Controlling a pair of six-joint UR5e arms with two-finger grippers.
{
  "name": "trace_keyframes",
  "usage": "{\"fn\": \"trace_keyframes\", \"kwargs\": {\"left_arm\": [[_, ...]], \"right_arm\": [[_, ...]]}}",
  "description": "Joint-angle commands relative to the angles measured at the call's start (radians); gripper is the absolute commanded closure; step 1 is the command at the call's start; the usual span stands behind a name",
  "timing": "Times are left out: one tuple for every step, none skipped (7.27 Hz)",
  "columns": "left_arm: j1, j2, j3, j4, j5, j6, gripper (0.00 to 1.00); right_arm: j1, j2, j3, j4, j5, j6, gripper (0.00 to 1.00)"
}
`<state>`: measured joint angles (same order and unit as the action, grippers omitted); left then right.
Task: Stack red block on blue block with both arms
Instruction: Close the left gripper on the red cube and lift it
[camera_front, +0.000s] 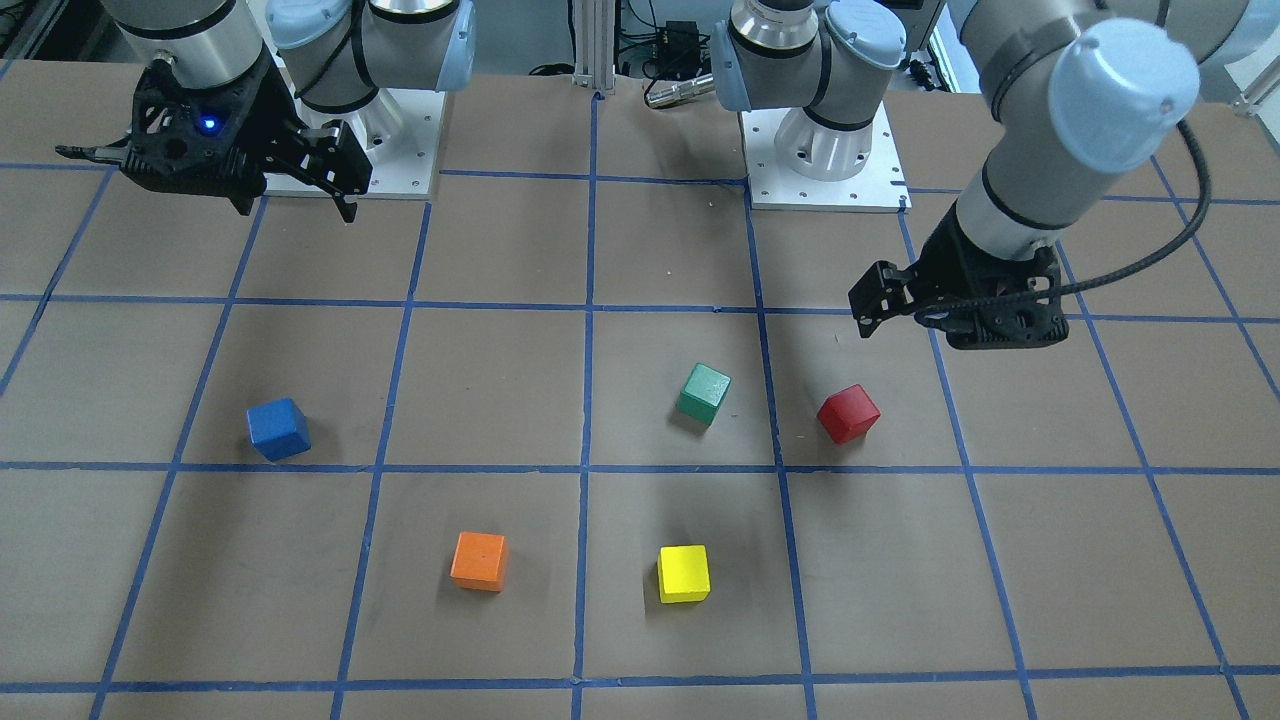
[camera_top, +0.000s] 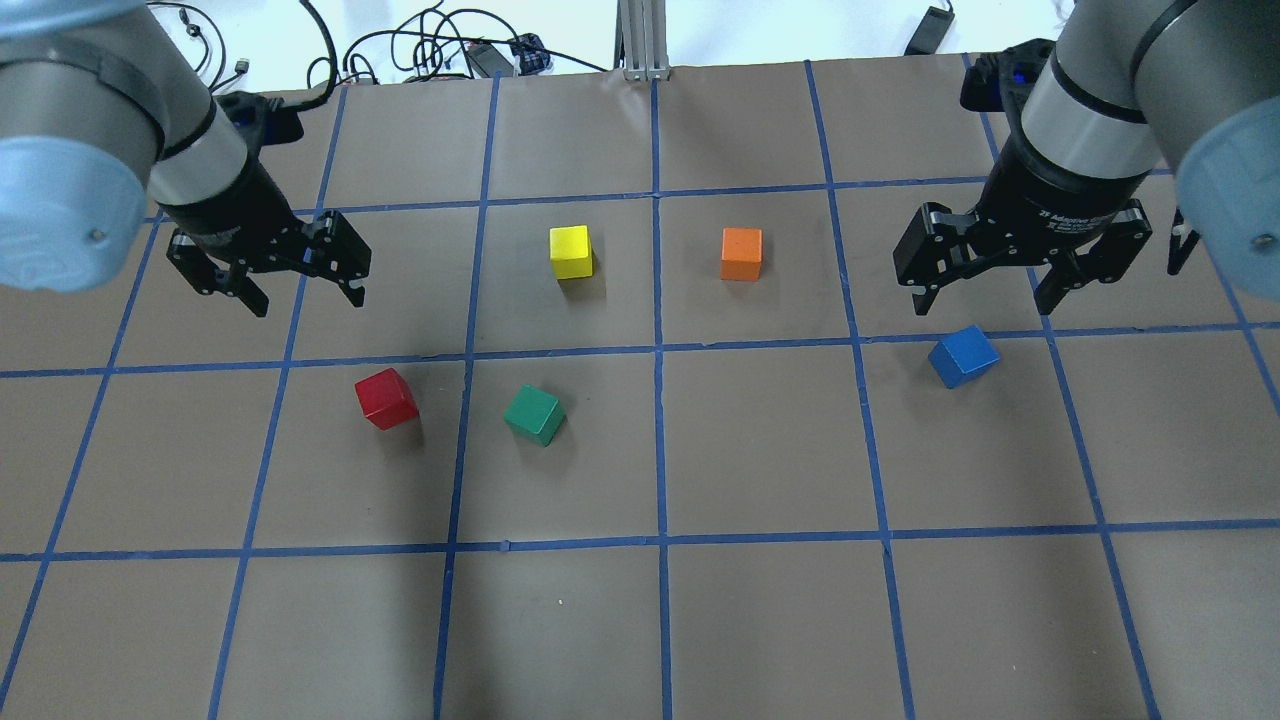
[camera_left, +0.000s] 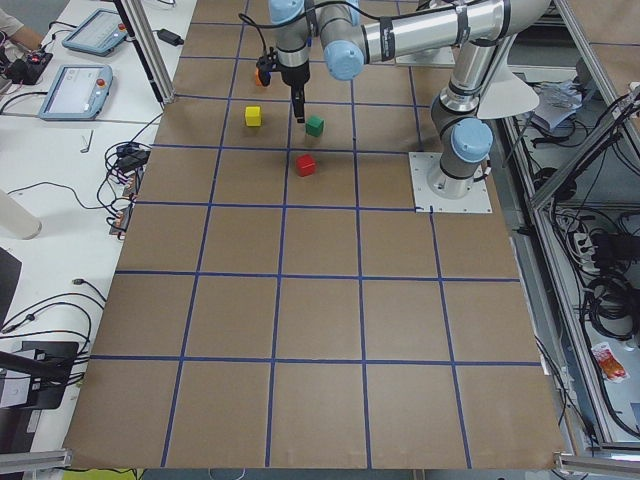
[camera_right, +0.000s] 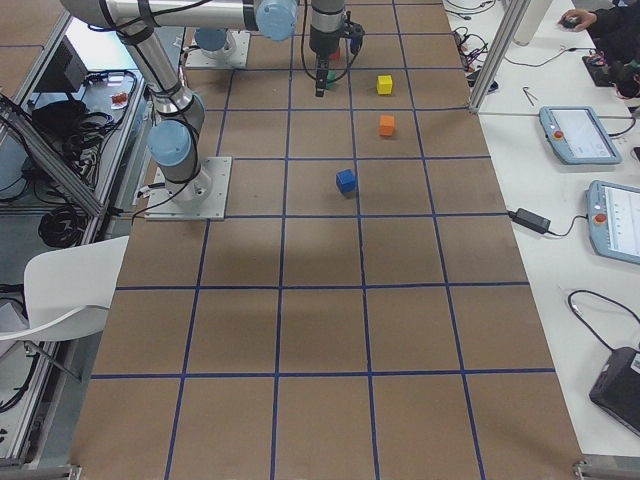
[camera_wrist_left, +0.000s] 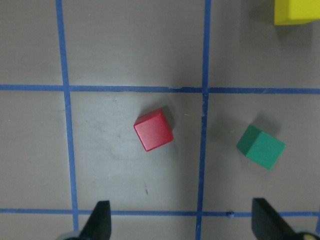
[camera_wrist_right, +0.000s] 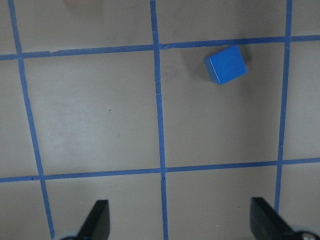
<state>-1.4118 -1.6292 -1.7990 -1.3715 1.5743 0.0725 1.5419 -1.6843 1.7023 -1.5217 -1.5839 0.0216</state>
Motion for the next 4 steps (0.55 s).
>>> {"fn": "trace_keyframes", "kwargs": {"left_arm": [[0.016, -0.036, -0.239, 0.317, 0.004, -0.048, 0.00], [0.016, -0.072, -0.299, 0.410, -0.003, -0.122, 0.00], [0.016, -0.107, -0.322, 0.457, -0.002, -0.129, 0.00], [0.016, -0.135, -0.344, 0.491, 0.006, -0.134, 0.00]], "right_arm": [[-0.002, 0.000, 0.002, 0.000, -0.005, 0.000, 0.00], [-0.002, 0.000, 0.000, -0.002, -0.007, -0.011, 0.00], [-0.002, 0.000, -0.003, -0.002, -0.013, -0.031, 0.00], [-0.002, 0.002, -0.003, -0.003, -0.008, -0.034, 0.00]]}}
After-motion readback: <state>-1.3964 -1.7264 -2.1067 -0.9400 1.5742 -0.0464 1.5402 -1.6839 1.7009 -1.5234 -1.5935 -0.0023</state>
